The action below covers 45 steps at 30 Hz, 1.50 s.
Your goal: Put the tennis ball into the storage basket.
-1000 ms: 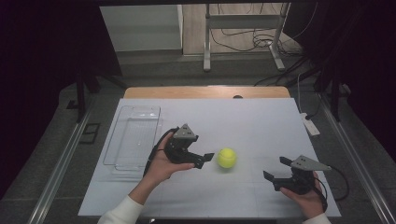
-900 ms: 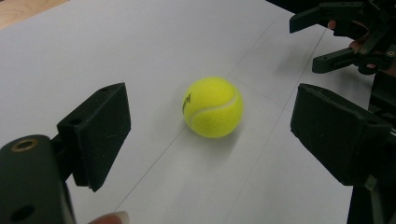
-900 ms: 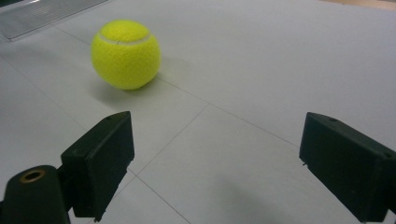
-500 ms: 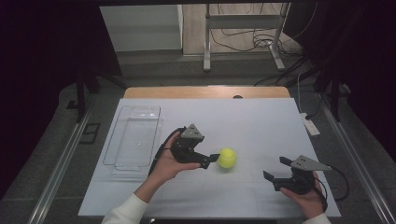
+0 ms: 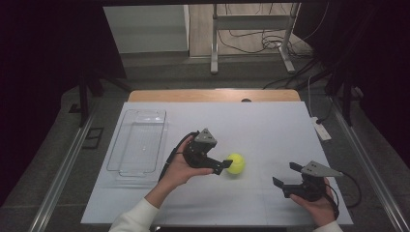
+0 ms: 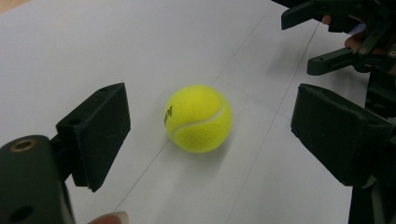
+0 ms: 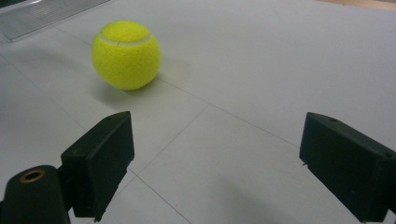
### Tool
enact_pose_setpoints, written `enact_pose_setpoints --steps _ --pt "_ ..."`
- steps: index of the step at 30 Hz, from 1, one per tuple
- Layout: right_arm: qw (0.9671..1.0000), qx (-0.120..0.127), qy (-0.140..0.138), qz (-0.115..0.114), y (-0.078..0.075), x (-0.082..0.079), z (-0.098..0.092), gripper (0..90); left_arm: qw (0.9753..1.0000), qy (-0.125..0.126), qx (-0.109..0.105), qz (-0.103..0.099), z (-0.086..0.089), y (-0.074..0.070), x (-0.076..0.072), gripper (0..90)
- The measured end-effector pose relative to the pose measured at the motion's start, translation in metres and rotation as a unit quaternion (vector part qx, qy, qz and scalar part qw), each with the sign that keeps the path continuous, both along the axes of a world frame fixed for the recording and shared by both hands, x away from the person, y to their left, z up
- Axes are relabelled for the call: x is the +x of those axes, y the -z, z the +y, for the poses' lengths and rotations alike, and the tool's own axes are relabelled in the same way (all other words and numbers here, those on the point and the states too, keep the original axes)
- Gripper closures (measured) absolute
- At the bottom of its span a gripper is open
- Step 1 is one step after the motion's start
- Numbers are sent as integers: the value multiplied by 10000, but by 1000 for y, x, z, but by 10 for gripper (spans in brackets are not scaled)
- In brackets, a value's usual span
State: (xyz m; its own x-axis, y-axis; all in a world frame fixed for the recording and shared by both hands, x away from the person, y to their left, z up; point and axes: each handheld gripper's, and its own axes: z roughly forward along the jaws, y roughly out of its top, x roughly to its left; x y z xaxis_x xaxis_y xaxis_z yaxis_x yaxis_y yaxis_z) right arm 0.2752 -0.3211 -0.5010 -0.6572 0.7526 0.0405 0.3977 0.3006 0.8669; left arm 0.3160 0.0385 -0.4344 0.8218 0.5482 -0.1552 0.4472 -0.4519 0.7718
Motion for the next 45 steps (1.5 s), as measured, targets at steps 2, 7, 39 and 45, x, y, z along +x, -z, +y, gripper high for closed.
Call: enact_pose_setpoints --steps 2,7,39,45 --pt "10000 0 2 1 0 0 0 107 10000 1 -24 28 -2 1 1 128" --pt "10000 -1 2 9 0 0 0 107 10000 20 -3 76 -5 3 5 127" --pt "10000 -1 11 30 1 1 -1 107 9982 158 413 417 -33 32 25 96" --pt "10000 -15 19 29 1 1 -1 107 9978 166 452 461 -38 36 27 92"
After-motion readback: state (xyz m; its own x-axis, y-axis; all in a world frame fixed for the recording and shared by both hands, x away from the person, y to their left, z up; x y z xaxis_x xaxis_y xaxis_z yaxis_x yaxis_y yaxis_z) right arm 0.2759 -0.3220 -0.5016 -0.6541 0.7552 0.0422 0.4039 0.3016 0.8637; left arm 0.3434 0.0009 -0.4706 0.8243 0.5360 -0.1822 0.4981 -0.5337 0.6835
